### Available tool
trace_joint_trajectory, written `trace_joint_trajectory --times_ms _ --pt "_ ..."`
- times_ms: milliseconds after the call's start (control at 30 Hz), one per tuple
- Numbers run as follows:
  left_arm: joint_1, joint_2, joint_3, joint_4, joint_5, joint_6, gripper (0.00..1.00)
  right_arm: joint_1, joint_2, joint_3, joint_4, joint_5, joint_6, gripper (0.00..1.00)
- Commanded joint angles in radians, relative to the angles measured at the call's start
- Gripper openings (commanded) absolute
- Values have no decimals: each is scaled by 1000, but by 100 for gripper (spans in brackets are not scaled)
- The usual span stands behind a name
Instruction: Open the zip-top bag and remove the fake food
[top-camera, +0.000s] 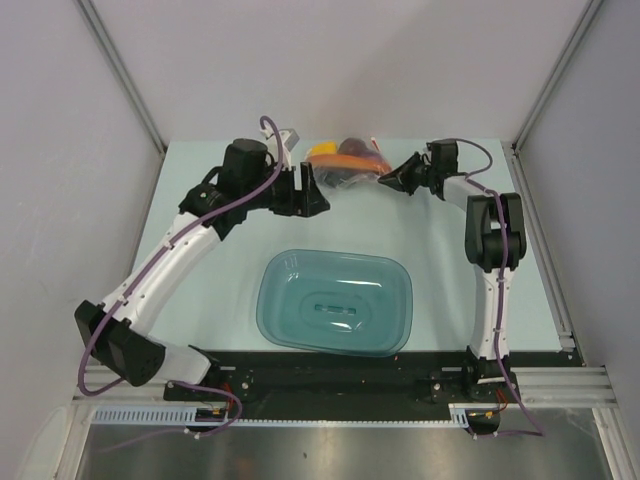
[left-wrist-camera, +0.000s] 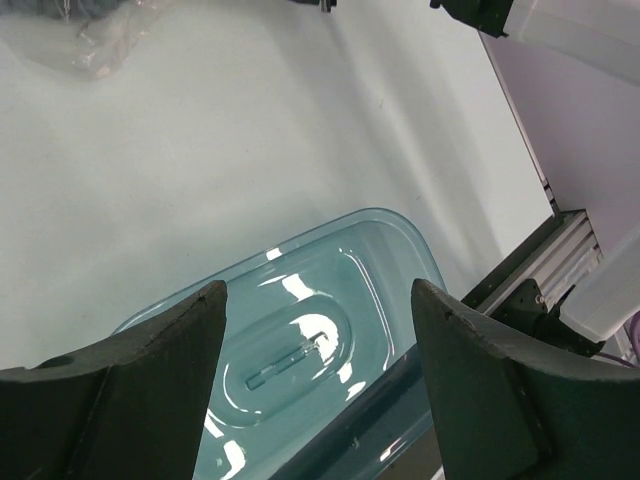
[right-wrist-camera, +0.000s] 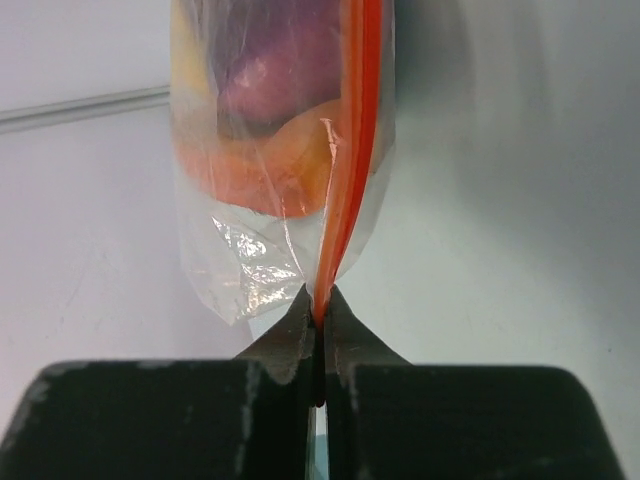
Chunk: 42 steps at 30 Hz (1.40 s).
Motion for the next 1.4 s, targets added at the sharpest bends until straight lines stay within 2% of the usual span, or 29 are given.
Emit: trace_joint_trajectory --times_ms 0,67,133,333,433,467,567,633,733,900,1000,1167,1367 --pt "10 12 49 45 23 15 78 64 -69 48 -154 -35 -109 0" --pt "15 16 45 54 31 -5 78 104 -112 39 -264 -18 -159 0" --pt "21 22 31 69 55 -28 78 137 -135 16 -303 -41 -178 0" --pt "27 7 -26 97 84 -67 77 285 -157 16 -335 -130 -186 1" --pt "32 -4 -50 95 98 -73 77 317 -157 36 -349 -150 -207 20" --pt "32 -5 -53 91 97 -73 77 312 -167 19 -347 -135 -212 36" --pt "36 -8 -41 53 115 -71 77 274 -230 -15 -352 -104 -212 58" --pt "35 -19 -41 36 124 -76 77 237 -272 -38 -378 -92 -218 69" --pt "35 -68 -79 39 145 -90 78 187 -309 -62 -407 -63 -232 79" --pt "35 -192 -194 51 166 -97 78 98 -280 -55 -401 12 -197 85" --pt "33 -235 -251 75 201 -96 76 56 -198 -26 -361 14 -149 86" --pt "18 -286 -280 76 204 -114 73 38 -63 89 -390 40 -72 86" --pt "-2 -364 -299 77 184 -127 75 32 -36 27 -211 83 44 84"
